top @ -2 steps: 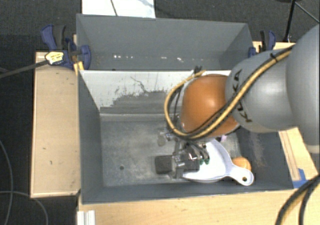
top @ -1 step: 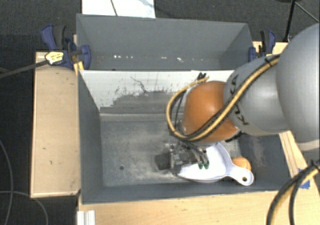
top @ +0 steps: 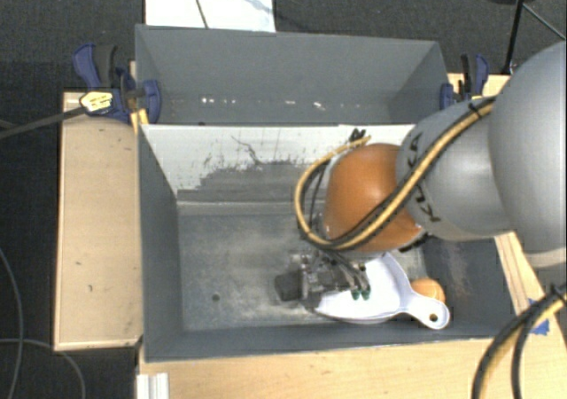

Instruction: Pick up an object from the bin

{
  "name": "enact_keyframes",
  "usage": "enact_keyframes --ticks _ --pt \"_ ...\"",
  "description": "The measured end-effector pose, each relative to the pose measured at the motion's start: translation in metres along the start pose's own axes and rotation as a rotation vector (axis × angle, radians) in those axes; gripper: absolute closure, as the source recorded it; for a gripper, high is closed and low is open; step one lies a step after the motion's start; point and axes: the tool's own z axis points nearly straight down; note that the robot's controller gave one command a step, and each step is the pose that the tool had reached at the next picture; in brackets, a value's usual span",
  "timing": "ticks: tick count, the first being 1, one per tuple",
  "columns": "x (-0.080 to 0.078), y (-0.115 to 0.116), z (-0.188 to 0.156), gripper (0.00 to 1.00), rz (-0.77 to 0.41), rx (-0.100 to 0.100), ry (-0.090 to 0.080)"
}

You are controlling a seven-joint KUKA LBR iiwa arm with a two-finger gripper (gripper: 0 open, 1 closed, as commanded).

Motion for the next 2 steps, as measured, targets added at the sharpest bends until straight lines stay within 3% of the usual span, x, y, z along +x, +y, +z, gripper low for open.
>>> enact_keyframes --ticks 1,2 --pt "-0.0123 -0.0093 -0.0747 1.0 0.009 0.0 0.0" --pt "-0.0123 -0.0093 -0.0747 1.0 0.01 0.0 0.0"
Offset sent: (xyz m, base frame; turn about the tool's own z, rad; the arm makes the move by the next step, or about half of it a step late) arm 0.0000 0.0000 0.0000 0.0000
